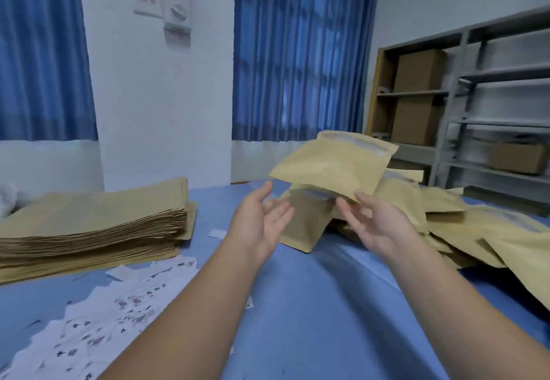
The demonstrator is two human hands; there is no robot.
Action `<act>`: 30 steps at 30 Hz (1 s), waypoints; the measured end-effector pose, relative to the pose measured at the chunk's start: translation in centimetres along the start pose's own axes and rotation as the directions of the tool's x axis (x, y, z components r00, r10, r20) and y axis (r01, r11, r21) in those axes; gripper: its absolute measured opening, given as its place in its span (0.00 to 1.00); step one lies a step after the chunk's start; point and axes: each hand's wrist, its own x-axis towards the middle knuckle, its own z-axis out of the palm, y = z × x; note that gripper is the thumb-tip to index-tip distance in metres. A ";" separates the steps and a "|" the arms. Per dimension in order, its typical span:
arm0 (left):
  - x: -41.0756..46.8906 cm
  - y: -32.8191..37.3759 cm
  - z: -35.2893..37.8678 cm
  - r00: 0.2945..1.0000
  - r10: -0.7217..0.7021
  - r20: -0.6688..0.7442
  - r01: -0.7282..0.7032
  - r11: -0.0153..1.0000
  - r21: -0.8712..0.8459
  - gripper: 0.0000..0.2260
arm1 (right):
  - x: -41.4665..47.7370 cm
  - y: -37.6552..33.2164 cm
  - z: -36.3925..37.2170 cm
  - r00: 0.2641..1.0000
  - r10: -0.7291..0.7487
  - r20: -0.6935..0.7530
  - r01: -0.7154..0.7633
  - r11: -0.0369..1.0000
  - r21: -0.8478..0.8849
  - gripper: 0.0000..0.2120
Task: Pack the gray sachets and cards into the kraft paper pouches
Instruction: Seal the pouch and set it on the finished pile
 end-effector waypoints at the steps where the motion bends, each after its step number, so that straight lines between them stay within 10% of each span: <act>1: 0.1 -0.6 -0.2 0.999 -0.039 0.002 0.039 0.999 0.018 0.09 | 0.9 0.2 -0.7 0.998 0.024 -0.058 -0.026 0.999 -0.028 0.03; 12: -2.6 0.1 -7.3 0.968 -0.096 -0.231 0.145 0.969 0.202 0.03 | 0.4 9.2 -0.2 0.972 0.227 -0.052 -0.231 0.913 -0.335 0.02; 21: -8.6 10.5 -16.6 0.920 0.168 -0.355 -0.015 0.918 0.396 0.05 | -5.0 15.8 10.3 0.906 0.295 0.304 -0.125 0.872 -0.474 0.03; 30: -15.0 17.9 -29.8 0.718 0.483 -0.501 0.018 0.707 0.707 0.06 | -8.0 22.1 19.2 0.781 0.310 0.542 0.167 0.733 -0.659 0.11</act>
